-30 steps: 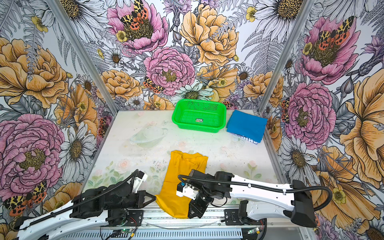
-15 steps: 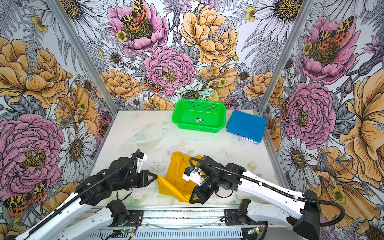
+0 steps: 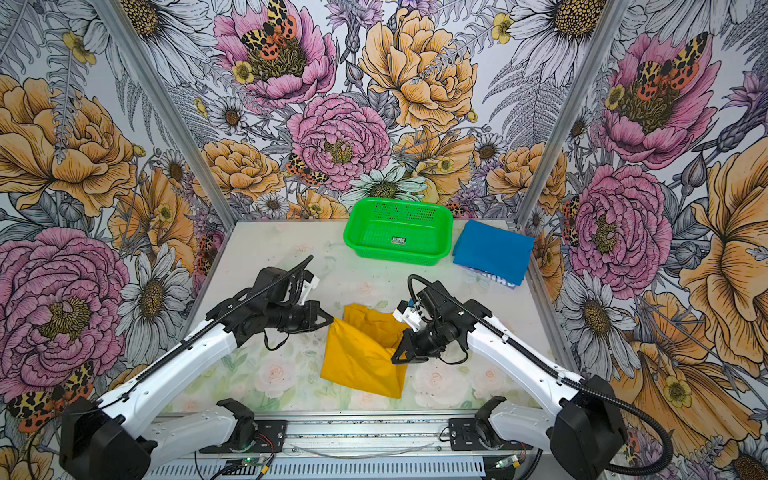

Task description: Fold and stack the t-shirts

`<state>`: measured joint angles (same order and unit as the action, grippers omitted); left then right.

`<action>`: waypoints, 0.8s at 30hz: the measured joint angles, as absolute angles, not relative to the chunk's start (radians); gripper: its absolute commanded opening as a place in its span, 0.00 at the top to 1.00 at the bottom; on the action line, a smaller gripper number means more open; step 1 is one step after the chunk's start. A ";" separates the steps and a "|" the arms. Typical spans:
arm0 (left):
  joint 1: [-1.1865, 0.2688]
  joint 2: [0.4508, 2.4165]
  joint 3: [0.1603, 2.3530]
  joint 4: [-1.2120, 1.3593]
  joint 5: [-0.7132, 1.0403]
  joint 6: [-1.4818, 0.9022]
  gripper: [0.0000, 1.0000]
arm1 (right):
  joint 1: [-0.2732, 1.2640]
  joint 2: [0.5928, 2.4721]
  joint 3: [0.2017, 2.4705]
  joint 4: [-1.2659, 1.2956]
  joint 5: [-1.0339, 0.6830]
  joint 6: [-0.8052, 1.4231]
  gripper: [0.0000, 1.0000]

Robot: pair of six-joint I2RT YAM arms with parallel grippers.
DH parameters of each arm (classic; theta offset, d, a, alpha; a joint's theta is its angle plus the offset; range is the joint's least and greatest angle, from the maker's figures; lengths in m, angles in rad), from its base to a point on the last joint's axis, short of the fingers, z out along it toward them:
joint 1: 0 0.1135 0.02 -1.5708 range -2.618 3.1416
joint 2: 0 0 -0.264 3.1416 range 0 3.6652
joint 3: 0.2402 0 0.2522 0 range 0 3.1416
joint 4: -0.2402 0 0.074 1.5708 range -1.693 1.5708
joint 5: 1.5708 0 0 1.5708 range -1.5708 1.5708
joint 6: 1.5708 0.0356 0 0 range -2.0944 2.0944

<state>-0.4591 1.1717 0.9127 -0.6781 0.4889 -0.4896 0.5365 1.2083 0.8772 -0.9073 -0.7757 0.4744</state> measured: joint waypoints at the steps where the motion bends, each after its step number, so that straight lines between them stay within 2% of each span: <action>1: -0.451 1.203 0.930 -0.671 0.495 -0.480 1.00 | 0.508 1.227 0.877 -0.907 -0.781 0.471 1.00; 10: -0.410 1.450 1.053 -0.611 0.554 -0.415 1.00 | 0.316 1.385 0.905 -0.904 -0.799 0.453 1.00; 24: -0.392 1.631 1.129 -0.553 0.586 -0.408 1.00 | 0.280 1.501 0.988 -0.905 -0.765 0.454 1.00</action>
